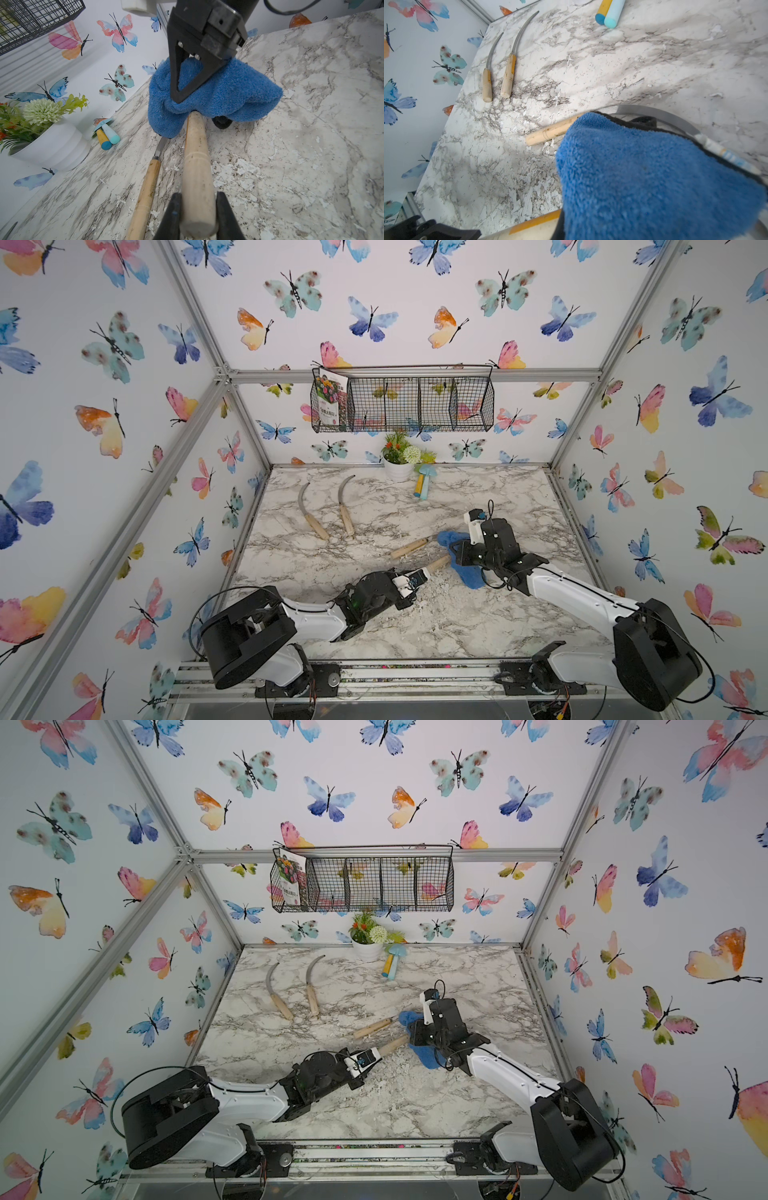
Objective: Wipe small sickles with rags
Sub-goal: Wipe the small sickle.
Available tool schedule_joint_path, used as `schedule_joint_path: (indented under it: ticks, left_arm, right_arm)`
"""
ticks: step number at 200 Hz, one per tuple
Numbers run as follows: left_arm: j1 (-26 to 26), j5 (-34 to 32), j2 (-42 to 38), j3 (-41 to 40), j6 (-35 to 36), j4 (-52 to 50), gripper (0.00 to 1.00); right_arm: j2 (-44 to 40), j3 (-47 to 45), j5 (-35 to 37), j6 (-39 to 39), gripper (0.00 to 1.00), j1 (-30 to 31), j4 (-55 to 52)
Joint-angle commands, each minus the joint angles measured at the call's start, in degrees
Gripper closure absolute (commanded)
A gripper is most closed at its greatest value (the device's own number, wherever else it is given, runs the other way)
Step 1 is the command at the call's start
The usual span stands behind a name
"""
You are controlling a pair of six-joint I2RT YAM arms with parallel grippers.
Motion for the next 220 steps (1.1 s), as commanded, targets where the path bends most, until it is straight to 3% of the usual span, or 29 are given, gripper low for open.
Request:
schedule_joint_path:
  ticks: [1,41,76,96,162,191,220]
  left_arm:
    - [-0.07,0.46,-1.39,0.02,0.37,2.68,1.0]
    - [-0.09,0.37,-2.13,-0.48,0.2,3.11,1.0]
    - [0.0,0.46,-2.46,-0.63,0.19,3.25,1.0]
    - [0.02,0.71,-2.15,-0.51,0.2,3.18,1.0]
    - [0.02,0.82,-1.83,-0.25,0.2,2.89,1.0]
    - [0.02,0.72,-1.75,-0.11,0.18,2.85,1.0]
    - [0.02,0.5,-1.88,-0.21,0.11,2.84,1.0]
  right_arm:
    - [-0.06,-3.29,1.12,0.84,0.98,-3.87,1.82]
    - [5.03,-8.52,-5.86,0.85,0.98,-20.45,5.57]
    - [5.72,-7.41,-7.7,0.61,0.98,-21.91,5.07]
    - [3.7,-6.57,-9.09,0.69,0.98,-19.74,4.66]
    - [1.56,0.2,-0.58,3.28,0.98,0.83,1.61]
    - [1.06,0.0,-0.14,3.24,0.98,2.48,1.82]
    - [0.58,-1.44,6.15,3.09,0.98,1.91,-0.07]
